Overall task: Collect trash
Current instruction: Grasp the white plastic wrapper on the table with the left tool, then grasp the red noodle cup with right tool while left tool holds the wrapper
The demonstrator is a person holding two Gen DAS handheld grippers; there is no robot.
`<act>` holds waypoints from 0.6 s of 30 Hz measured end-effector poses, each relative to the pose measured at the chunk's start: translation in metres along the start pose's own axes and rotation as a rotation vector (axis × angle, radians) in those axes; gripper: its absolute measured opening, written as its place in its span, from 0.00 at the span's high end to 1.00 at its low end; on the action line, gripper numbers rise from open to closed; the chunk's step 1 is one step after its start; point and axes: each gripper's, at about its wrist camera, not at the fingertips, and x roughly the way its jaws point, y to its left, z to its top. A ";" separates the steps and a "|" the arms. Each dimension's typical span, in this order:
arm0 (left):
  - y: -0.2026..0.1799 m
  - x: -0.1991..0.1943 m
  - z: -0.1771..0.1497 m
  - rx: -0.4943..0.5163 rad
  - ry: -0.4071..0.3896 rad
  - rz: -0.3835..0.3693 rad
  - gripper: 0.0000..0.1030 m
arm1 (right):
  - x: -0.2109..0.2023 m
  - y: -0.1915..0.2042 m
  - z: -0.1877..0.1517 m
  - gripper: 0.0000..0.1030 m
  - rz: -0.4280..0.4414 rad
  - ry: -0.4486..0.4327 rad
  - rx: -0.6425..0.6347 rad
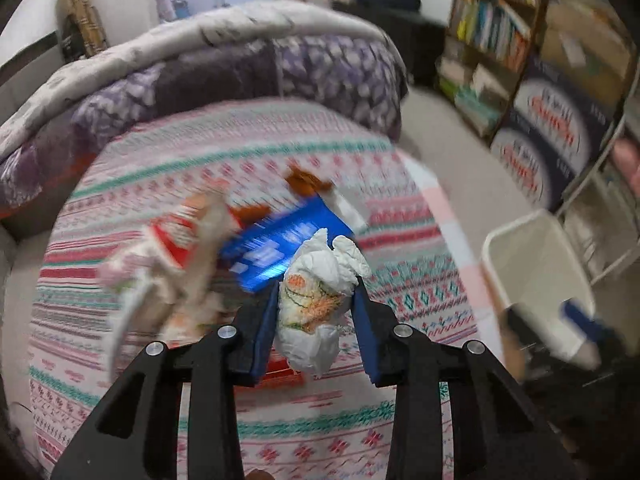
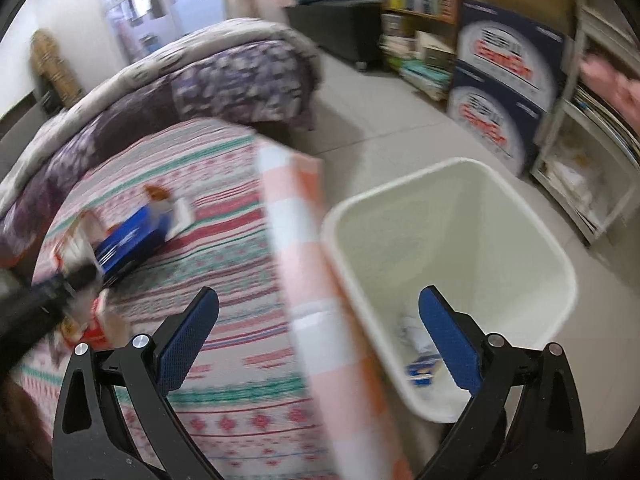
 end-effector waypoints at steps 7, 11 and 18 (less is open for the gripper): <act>0.078 -0.047 0.003 -0.170 -0.050 0.032 0.65 | -0.001 0.092 -0.012 0.07 0.107 -0.025 -0.352; 0.116 -0.068 -0.001 -0.253 -0.071 0.053 0.65 | -0.003 0.137 -0.021 0.07 0.155 -0.047 -0.598; 0.146 -0.087 -0.011 -0.316 -0.086 0.052 0.65 | 0.007 0.198 -0.048 0.07 0.195 -0.050 -0.997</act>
